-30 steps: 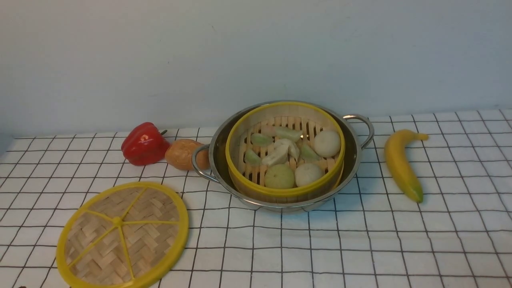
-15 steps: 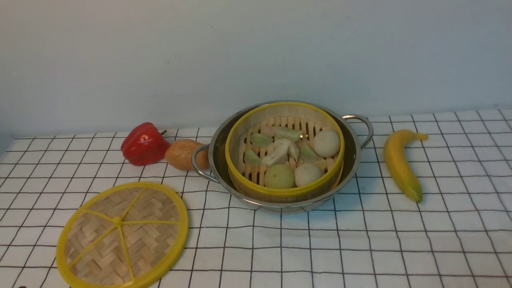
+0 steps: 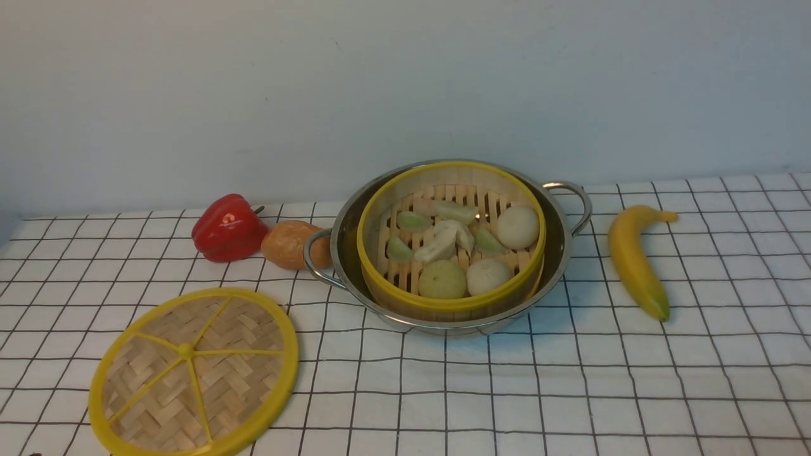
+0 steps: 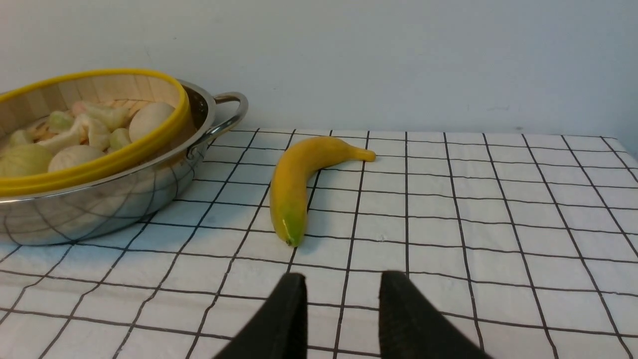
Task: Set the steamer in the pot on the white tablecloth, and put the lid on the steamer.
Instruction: 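Grasp the bamboo steamer lid lying on the table by its centre knob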
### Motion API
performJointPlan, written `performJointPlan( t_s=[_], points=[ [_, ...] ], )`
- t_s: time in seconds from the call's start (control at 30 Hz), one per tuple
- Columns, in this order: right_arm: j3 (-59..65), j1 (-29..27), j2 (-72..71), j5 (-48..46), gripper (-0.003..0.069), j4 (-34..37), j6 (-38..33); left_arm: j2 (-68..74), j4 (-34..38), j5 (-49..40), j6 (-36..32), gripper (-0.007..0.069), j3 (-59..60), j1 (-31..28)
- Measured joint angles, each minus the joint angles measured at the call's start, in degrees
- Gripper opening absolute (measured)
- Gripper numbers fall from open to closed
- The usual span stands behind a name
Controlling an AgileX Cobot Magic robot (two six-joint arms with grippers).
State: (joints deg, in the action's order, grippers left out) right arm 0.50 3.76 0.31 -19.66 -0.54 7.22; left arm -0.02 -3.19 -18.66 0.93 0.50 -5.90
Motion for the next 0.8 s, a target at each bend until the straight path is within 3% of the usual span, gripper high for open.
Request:
performJointPlan(
  t_s=[0.4,0.7,0.8],
  points=[
    [0.0,0.0,0.0,0.0,0.024,0.04,0.0,0.0,0.0,0.26,-0.13,0.0243,0.0,0.0],
    [0.0,0.0,0.0,0.0,0.024,0.04,0.0,0.0,17.12,17.3,7.2,0.0243,0.0,0.0],
    [0.0,0.0,0.0,0.0,0.024,0.04,0.0,0.02,18.87,15.5,7.58,0.0243,-1.13,0.0]
  ],
)
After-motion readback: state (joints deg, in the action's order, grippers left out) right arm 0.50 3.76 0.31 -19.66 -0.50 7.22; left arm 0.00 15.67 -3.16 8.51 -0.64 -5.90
